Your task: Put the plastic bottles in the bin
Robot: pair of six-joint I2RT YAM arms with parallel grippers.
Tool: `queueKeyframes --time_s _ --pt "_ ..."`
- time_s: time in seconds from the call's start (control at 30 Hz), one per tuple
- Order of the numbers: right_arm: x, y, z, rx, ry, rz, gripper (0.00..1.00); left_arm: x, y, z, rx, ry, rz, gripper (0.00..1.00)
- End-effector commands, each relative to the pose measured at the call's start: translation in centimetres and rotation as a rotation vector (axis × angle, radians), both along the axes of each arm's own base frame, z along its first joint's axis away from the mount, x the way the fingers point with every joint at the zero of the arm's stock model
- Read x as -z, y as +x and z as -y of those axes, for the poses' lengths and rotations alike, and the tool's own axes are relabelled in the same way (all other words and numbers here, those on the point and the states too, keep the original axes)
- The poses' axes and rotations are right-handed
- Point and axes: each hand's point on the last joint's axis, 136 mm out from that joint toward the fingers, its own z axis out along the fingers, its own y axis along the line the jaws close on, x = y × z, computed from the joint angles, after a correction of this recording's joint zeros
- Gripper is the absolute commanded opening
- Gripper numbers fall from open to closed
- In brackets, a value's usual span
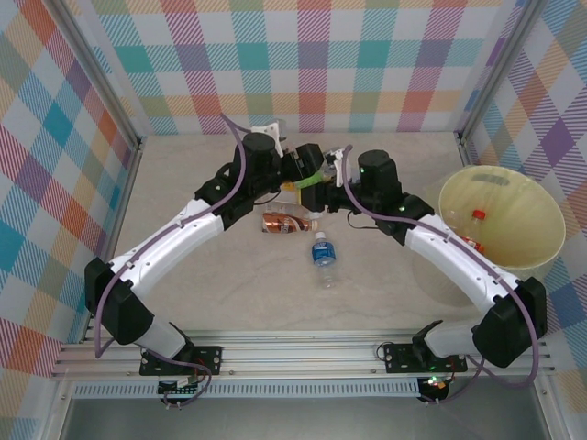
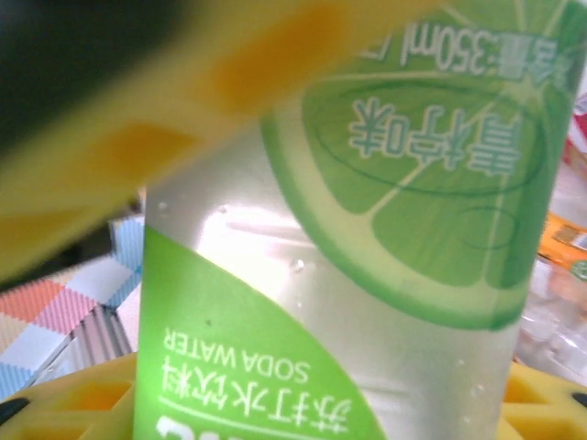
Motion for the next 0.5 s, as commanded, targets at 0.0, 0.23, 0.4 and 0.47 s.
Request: queueKeyframes --time_s 0.0,0.23,0.4,0.47 --pt "-0.3 0.9 1.9 0.107 -0.070 0.008 0.42 -2.8 0.2 -1.7 -0.031 0.033 0.061 0.92" --pt "-1.1 1.8 6.1 0.272 -0.202 0.051 0.42 -5.6 -1.8 -4.8 -0.060 0.073 0.161 1.00" --pt "-4.4 1.5 10.0 0.373 -0.269 0.166 0.41 -4.7 -2.9 -6.6 -0.106 0.080 0.176 1.00" --pt "-6.0 1.3 11.3 0.411 -0.302 0.223 0.40 -3.8 -3.1 -7.6 -0.139 0.118 0.161 1.00"
